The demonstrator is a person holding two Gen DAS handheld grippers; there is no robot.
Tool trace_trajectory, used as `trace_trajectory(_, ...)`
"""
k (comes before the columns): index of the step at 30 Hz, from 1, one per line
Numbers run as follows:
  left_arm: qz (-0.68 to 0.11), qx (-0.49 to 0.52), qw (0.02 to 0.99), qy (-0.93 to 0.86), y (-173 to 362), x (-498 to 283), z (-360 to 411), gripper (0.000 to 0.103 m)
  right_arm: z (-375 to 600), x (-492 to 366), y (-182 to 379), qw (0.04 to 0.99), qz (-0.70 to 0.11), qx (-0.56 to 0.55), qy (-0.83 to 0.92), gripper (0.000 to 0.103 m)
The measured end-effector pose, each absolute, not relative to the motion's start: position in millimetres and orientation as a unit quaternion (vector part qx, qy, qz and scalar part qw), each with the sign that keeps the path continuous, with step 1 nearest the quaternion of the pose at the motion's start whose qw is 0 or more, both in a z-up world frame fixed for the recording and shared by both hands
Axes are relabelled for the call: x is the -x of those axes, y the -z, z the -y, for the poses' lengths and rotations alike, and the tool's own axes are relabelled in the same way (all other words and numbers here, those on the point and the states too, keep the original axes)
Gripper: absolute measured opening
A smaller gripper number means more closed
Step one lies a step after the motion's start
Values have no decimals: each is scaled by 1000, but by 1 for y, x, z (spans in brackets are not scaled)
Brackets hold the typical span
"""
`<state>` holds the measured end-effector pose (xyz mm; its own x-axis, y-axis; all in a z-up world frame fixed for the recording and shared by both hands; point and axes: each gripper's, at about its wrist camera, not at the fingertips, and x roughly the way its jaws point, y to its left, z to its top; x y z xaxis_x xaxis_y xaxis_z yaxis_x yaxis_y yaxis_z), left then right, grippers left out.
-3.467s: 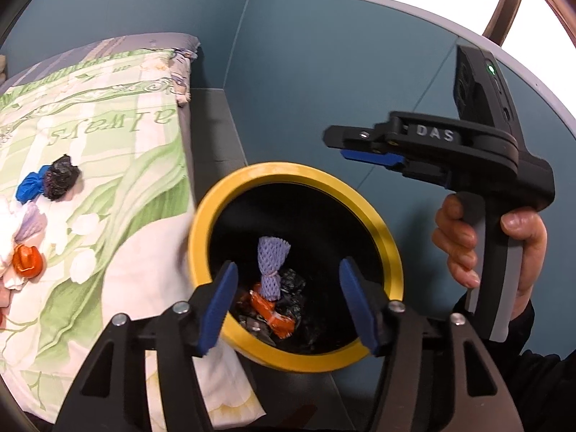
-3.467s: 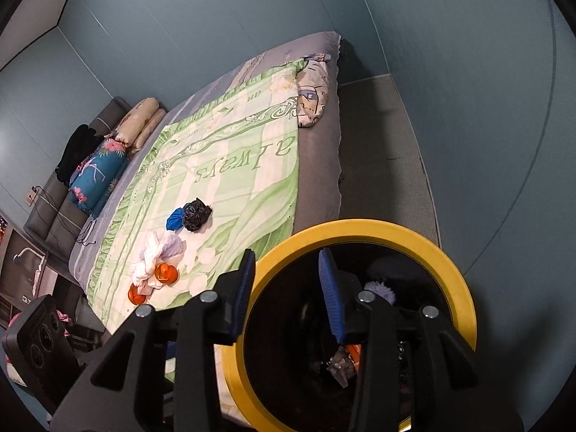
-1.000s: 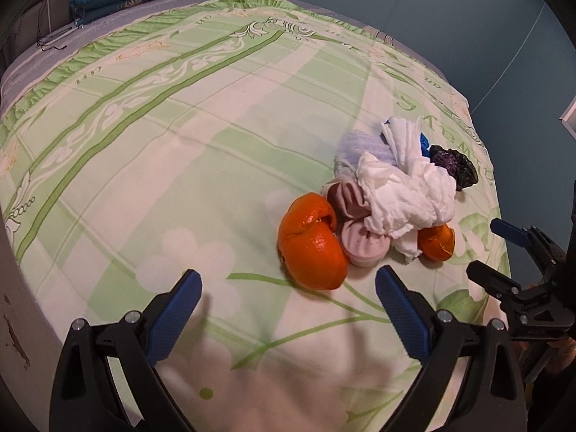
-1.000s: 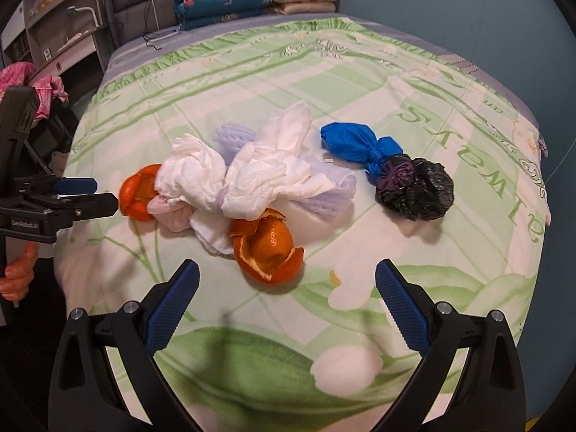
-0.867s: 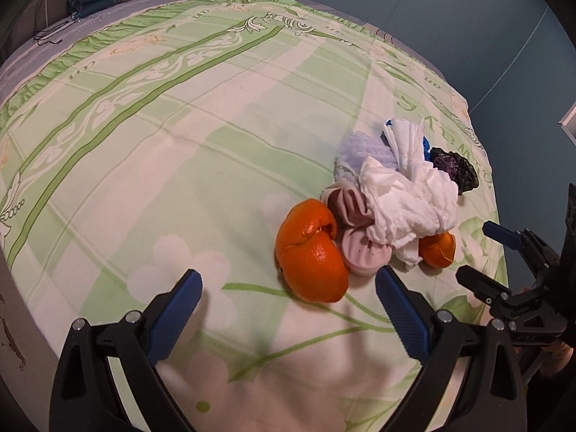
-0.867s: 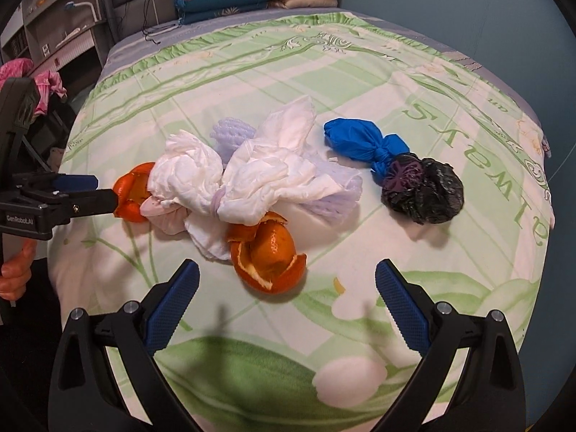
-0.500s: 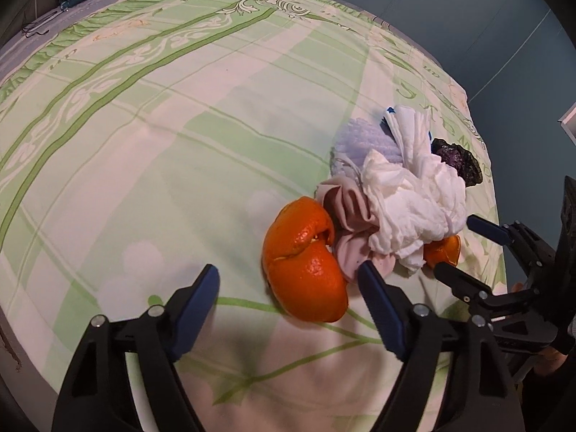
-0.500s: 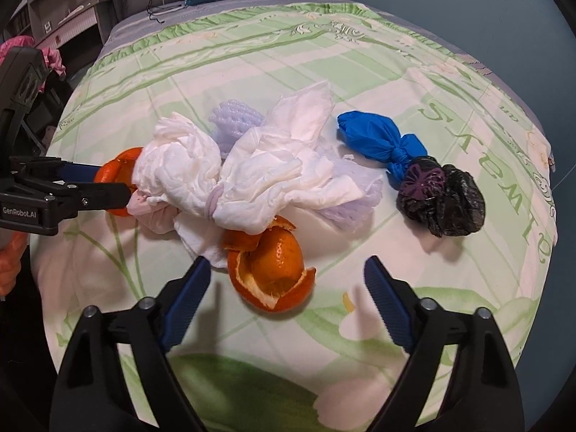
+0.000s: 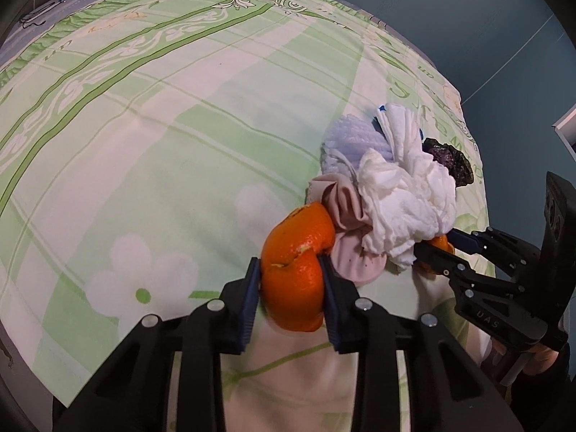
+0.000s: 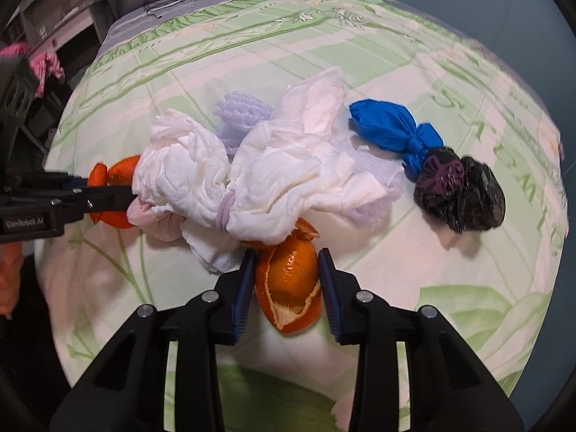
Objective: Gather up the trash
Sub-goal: 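Carry both orange peels over the yellow-rimmed bin with both tools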
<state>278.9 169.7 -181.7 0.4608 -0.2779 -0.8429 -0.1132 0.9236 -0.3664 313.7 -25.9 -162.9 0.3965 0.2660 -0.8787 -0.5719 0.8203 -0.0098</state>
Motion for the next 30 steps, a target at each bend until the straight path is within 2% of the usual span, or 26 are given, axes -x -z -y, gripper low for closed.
trace_trajectory(15, -484, 227, 844, 54, 156, -239, -175, 29, 54, -269, 120, 825, -479, 103, -281, 31)
trace_trajectory(30, -445, 188, 875, 39, 110, -191, -166, 29, 94, -225, 75, 849, -441, 58, -284, 31)
